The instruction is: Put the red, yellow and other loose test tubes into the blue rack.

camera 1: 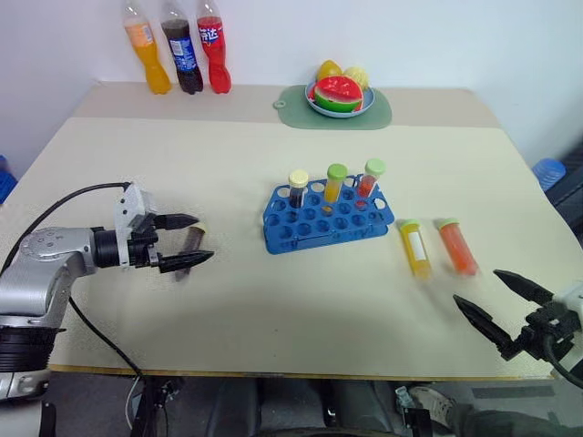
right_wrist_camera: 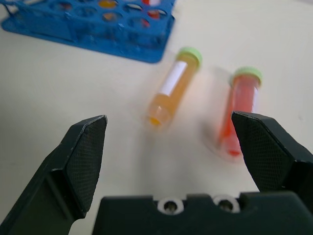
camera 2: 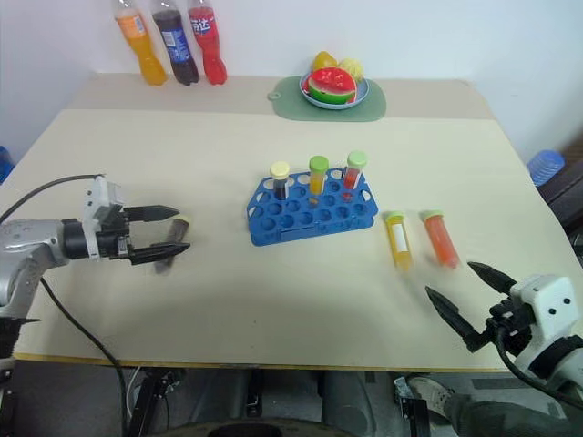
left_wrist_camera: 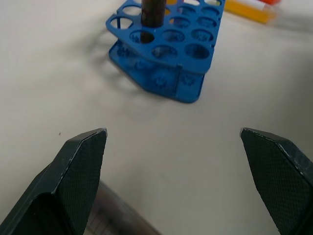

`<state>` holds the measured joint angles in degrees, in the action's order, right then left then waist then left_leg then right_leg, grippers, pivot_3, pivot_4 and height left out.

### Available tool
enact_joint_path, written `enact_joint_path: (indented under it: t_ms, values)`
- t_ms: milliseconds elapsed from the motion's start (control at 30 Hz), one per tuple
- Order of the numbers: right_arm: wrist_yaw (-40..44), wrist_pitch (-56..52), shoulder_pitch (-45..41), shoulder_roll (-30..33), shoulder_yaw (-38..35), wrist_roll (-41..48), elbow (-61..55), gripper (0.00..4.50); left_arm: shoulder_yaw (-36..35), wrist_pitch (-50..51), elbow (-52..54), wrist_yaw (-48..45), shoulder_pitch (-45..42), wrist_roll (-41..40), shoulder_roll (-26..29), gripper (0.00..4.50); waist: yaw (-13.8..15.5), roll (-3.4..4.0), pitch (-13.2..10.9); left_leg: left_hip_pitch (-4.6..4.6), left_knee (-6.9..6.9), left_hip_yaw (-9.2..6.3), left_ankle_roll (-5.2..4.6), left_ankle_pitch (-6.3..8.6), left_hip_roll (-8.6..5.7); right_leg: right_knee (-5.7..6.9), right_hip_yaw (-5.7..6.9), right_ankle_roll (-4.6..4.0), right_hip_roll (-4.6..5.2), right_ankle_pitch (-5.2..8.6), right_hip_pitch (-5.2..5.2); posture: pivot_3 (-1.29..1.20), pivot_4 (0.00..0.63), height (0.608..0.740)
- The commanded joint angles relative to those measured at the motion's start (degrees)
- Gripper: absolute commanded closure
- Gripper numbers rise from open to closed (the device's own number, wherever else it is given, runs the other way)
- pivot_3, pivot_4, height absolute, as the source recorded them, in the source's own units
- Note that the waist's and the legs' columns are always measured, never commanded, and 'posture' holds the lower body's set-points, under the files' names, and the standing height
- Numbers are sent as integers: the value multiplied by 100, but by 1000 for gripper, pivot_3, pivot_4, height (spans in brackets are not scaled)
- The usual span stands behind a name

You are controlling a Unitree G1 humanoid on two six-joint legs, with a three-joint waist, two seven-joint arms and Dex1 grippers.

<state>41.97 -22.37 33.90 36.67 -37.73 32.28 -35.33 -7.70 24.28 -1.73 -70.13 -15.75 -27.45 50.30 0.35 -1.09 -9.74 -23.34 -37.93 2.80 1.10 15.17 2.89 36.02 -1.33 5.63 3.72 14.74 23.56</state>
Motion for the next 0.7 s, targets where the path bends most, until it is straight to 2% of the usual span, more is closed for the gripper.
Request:
enact_joint_path:
  t_ms: [33, 167, 433, 700]
  values:
    - [-1, -38, -119, 117, -115, 52, -113, 0, -21, -349, -111, -149, 63, 114, 28, 11, 1, 0, 0, -3, 0, 0, 0, 0, 0, -1, 0, 0, 0, 0, 3, 0, 150, 740]
    - [-15, -118, -199, 115, -76, 49, -160, 0, -48, -91, 45, -74, 17, -29, -59, 11, 20, -1, -1, -11, 3, 2, -1, 0, 0, -3, 0, -1, 0, 1, 10, 0, 150, 740]
    - [76, 18, -272, 80, -40, -63, 32, 0, -107, -312, 177, -77, 55, -8, -198, 11, 27, -1, -1, -11, 2, 7, -1, 0, -3, -2, 0, -1, -3, 1, 9, 0, 150, 740]
    - [-163, -433, -1320, 580, 142, -231, 877, 0, 86, -582, 647, -262, -114, -123, -437, 11, 21, -2, -1, -10, -1, 11, -2, 0, -5, 0, -2, -1, -4, 0, 8, 0, 150, 740]
